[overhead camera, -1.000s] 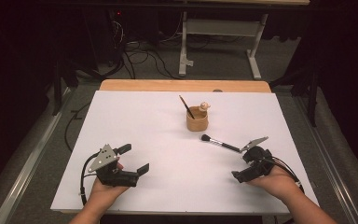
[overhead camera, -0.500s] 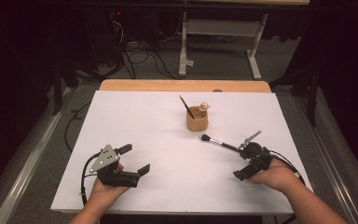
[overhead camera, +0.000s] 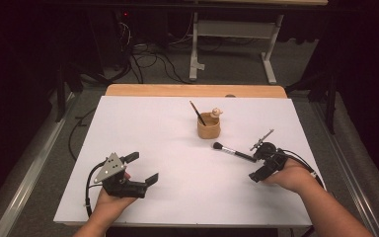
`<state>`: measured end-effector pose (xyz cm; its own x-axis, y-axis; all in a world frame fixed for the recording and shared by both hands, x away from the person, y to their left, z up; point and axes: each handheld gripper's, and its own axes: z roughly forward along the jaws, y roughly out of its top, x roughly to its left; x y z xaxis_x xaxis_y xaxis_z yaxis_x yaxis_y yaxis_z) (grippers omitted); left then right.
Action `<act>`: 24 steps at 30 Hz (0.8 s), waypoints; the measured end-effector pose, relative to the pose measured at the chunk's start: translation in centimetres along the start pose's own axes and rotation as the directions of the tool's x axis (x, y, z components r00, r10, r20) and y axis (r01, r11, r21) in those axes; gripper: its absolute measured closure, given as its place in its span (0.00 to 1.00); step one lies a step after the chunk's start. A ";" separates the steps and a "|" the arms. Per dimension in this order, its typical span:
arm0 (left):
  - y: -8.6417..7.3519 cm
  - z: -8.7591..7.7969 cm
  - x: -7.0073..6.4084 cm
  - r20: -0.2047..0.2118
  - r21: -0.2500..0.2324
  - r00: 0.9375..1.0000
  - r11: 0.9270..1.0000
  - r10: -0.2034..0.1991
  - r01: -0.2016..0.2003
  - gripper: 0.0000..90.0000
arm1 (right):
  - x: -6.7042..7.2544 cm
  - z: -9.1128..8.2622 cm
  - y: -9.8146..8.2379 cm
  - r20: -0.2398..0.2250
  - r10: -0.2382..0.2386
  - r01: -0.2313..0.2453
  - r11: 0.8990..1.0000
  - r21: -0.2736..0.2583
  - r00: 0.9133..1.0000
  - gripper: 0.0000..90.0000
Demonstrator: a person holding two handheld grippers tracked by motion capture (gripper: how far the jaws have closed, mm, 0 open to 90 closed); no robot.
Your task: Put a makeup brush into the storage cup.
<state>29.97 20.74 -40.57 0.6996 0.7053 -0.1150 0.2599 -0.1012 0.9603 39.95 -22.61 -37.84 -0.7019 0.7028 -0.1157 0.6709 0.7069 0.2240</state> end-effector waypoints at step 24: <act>-0.1 0.1 0.1 0.014 0.002 1.000 1.000 -0.010 0.010 0.00 | -1.7 0.5 3.2 -0.016 -0.015 0.015 0.999 0.029 1.000 0.37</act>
<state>30.07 20.70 -40.68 0.7062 0.6963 -0.1284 0.2682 -0.0951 0.9587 43.44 -21.50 -37.40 -0.7154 0.6909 -0.1039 0.6668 0.7196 0.1937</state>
